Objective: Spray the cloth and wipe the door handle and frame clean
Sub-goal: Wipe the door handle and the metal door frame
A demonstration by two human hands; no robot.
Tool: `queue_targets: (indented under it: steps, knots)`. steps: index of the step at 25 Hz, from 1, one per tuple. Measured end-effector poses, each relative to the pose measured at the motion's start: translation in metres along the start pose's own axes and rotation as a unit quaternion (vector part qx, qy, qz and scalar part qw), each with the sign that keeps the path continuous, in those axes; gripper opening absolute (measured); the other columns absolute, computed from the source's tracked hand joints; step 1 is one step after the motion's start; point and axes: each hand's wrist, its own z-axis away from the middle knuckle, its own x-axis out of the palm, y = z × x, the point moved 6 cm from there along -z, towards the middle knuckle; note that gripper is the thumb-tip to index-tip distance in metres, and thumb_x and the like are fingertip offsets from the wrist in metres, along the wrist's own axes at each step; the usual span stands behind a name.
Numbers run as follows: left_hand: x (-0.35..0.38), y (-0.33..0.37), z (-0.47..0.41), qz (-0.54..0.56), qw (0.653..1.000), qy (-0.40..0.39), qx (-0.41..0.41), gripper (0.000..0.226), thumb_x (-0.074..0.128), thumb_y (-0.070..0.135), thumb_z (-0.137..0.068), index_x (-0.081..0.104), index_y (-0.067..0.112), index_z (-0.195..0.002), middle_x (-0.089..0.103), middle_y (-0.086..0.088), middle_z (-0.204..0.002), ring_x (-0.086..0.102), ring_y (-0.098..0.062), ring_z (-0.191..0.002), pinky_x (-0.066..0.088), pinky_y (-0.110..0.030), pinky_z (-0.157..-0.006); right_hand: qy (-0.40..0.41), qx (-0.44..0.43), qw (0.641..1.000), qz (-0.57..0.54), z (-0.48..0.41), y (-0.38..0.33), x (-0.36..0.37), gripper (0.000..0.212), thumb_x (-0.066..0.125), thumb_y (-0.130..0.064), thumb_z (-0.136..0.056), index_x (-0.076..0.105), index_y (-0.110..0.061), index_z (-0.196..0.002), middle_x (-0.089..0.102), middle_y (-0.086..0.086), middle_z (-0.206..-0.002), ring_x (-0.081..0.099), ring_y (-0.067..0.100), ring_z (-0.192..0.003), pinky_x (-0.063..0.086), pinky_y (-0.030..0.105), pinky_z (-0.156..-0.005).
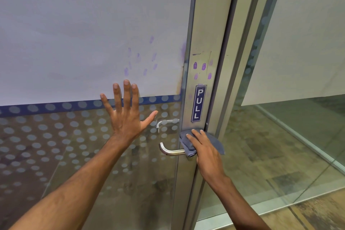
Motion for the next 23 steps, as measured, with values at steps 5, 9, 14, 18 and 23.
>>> queue_targets:
  steps: [5, 9, 14, 18, 23]
  knots:
    - [-0.004, 0.001, 0.000, -0.006, 1.000, -0.002, 0.005, 0.112, 0.039, 0.083, -0.080, -0.012, 0.016, -0.153, -0.028, -0.001, -0.160, -0.024, -0.026, -0.147, -0.013, -0.062, -0.113, 0.167, 0.229, 0.886, -0.367, 0.011, 0.023, 0.008, 0.050, 0.044, 0.015, -0.085, 0.060, -0.014, -0.122, 0.063, 0.012, -0.123, 0.063, 0.021, -0.098, 0.048, 0.019, -0.086]
    - [-0.004, 0.001, -0.002, 0.002, 1.000, -0.003, 0.002, 0.112, 0.039, 0.083, -0.080, -0.014, 0.017, -0.153, -0.029, 0.000, -0.159, -0.025, -0.026, -0.147, -0.014, -0.062, -0.113, 0.156, 0.319, 0.706, -0.612, 0.012, 0.039, 0.026, 0.028, 0.043, 0.007, -0.095, 0.057, -0.002, -0.117, 0.065, 0.017, -0.109, 0.063, 0.022, -0.086, 0.056, 0.029, -0.074]
    - [-0.003, 0.001, -0.001, -0.006, 1.000, -0.001, 0.001, 0.112, 0.039, 0.083, -0.080, -0.014, 0.016, -0.153, -0.028, -0.001, -0.160, -0.025, -0.026, -0.147, -0.012, -0.063, -0.113, 0.057, 0.366, 0.464, -0.805, 0.024, 0.041, 0.055, 0.037, 0.037, -0.005, -0.099, 0.042, 0.000, -0.135, 0.056, 0.026, -0.123, 0.057, 0.036, -0.110, 0.048, 0.055, -0.092]
    - [-0.002, 0.001, -0.001, -0.006, 1.000, 0.002, 0.006, 0.113, 0.040, 0.083, -0.080, -0.012, 0.016, -0.153, -0.027, -0.002, -0.160, -0.023, -0.027, -0.148, -0.010, -0.064, -0.113, 0.001, 0.379, 0.389, -0.840, 0.042, 0.023, 0.070, 0.030, 0.035, -0.014, -0.101, 0.055, 0.002, -0.114, 0.071, 0.023, -0.097, 0.070, 0.035, -0.089, 0.056, 0.050, -0.074]
    - [-0.002, 0.001, 0.000, -0.011, 1.000, 0.006, 0.009, 0.112, 0.038, 0.083, -0.080, -0.013, 0.016, -0.153, -0.027, -0.002, -0.160, -0.023, -0.027, -0.148, -0.005, -0.067, -0.113, 0.004, 0.382, 0.558, -0.737, 0.081, 0.019, 0.059, 0.029, 0.046, -0.028, -0.098, 0.069, -0.010, -0.098, 0.076, 0.009, -0.091, 0.074, 0.023, -0.081, 0.062, 0.039, -0.071]
